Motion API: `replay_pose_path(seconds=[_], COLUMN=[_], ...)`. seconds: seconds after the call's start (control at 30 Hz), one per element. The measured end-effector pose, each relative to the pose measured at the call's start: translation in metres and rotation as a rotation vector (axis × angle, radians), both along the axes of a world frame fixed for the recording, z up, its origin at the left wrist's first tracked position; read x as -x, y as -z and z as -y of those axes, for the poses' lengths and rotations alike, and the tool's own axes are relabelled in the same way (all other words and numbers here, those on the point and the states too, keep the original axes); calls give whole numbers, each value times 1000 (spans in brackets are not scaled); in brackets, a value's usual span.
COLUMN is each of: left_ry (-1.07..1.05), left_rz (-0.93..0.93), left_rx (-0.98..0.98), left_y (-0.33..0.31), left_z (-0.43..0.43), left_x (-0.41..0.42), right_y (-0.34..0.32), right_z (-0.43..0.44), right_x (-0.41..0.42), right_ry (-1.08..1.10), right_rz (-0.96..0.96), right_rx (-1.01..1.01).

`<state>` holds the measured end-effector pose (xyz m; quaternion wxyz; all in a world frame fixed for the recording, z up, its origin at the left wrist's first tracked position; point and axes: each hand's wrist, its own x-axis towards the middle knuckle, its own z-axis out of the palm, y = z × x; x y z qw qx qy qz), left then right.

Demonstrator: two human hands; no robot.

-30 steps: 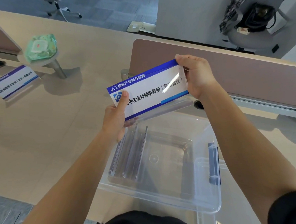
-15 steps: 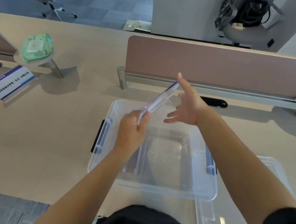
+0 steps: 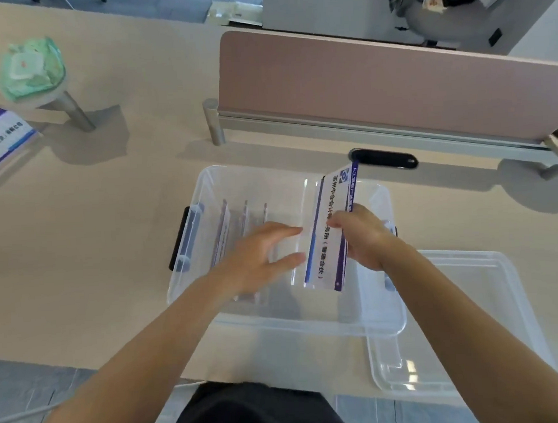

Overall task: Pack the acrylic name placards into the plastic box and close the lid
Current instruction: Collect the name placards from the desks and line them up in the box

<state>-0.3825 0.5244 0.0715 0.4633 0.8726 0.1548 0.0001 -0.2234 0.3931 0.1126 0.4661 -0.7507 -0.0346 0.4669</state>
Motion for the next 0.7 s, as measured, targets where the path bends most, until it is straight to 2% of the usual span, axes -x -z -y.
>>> replay_pose_path(seconds=[0.27, 0.53, 0.6, 0.63, 0.7], left_ry=[-60, -196, -215, -229, -265], left_rz=[138, 102, 106, 108, 123], left_rx=[-277, -538, -562, -562, -553], left_y=[26, 46, 49, 49, 49], left_z=[-66, -100, -98, -97, -96], left_x=[8, 27, 26, 25, 23], right_y=[66, 102, 104, 101, 97], right_z=[-14, -48, -46, -44, -40], right_x=[31, 42, 40, 39, 36], right_ry=[-164, -229, -285, -332, -343], right_rz=[51, 132, 289, 451, 654], right_rx=[353, 422, 539, 604, 596])
